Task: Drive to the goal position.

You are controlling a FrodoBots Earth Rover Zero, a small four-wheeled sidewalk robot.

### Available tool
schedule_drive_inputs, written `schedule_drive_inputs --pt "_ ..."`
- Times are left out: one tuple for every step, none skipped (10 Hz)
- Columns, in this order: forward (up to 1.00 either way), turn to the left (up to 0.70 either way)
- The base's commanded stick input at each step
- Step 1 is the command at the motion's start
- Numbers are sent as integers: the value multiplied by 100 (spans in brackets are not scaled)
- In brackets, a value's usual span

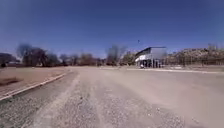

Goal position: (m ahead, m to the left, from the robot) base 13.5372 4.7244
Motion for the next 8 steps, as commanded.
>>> schedule_drive_inputs --pt "100 0" --pt "100 0" --pt "100 0" --pt "100 0" --pt "100 0" --pt "100 0" --pt "100 0" --pt "100 0"
